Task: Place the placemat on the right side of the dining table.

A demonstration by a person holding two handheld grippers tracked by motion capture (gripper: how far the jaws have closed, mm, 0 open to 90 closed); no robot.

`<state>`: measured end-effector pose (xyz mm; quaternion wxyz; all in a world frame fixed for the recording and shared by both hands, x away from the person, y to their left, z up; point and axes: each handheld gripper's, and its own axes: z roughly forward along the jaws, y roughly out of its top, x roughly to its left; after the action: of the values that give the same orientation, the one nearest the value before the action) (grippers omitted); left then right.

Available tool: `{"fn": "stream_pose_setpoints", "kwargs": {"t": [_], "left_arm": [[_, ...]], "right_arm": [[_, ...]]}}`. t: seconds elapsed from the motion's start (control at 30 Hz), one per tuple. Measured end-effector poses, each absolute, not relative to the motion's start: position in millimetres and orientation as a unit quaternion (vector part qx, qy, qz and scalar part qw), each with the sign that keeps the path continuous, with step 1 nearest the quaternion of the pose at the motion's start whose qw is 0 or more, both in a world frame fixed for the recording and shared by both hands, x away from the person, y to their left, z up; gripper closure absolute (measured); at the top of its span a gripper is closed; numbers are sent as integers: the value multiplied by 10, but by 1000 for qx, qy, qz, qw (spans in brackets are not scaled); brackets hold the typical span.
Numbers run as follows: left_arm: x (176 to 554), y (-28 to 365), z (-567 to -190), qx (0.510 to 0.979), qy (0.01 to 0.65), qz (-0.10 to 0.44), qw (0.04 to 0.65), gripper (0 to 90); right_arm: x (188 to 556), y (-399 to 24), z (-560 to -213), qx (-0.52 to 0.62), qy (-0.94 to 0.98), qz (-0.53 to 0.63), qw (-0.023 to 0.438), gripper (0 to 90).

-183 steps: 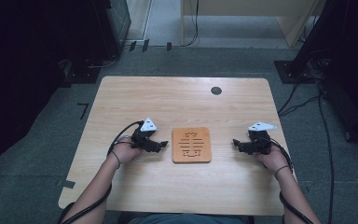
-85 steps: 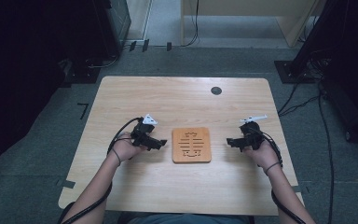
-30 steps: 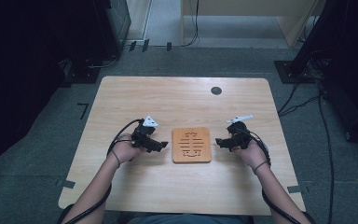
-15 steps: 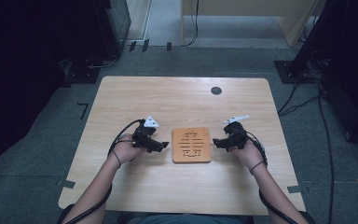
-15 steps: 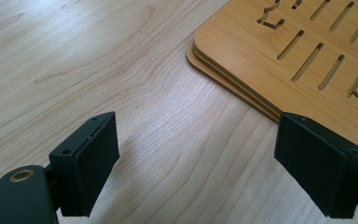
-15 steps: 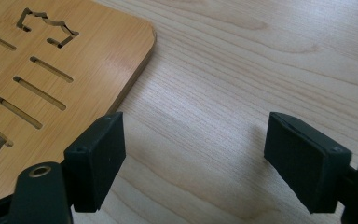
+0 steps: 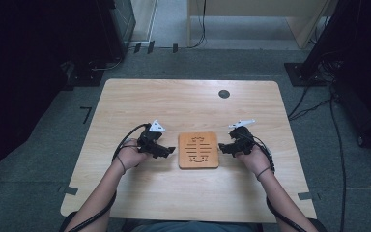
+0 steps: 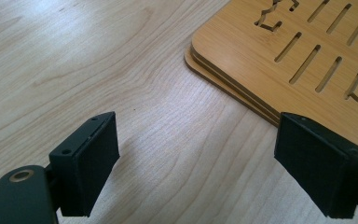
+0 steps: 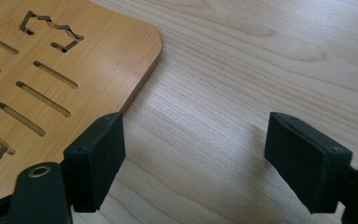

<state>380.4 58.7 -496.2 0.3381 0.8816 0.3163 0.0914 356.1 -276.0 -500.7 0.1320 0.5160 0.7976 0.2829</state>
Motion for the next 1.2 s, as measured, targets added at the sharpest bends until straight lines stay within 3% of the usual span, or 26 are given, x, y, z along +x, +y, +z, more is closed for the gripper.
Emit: {"fn": "stream_pose_setpoints", "kwargs": {"t": [1.2], "left_arm": [[3798,580,-4964,885,311,92,333,131]], "right_arm": [[3554,-2614,-4999,500,805,286,140,203]]}}
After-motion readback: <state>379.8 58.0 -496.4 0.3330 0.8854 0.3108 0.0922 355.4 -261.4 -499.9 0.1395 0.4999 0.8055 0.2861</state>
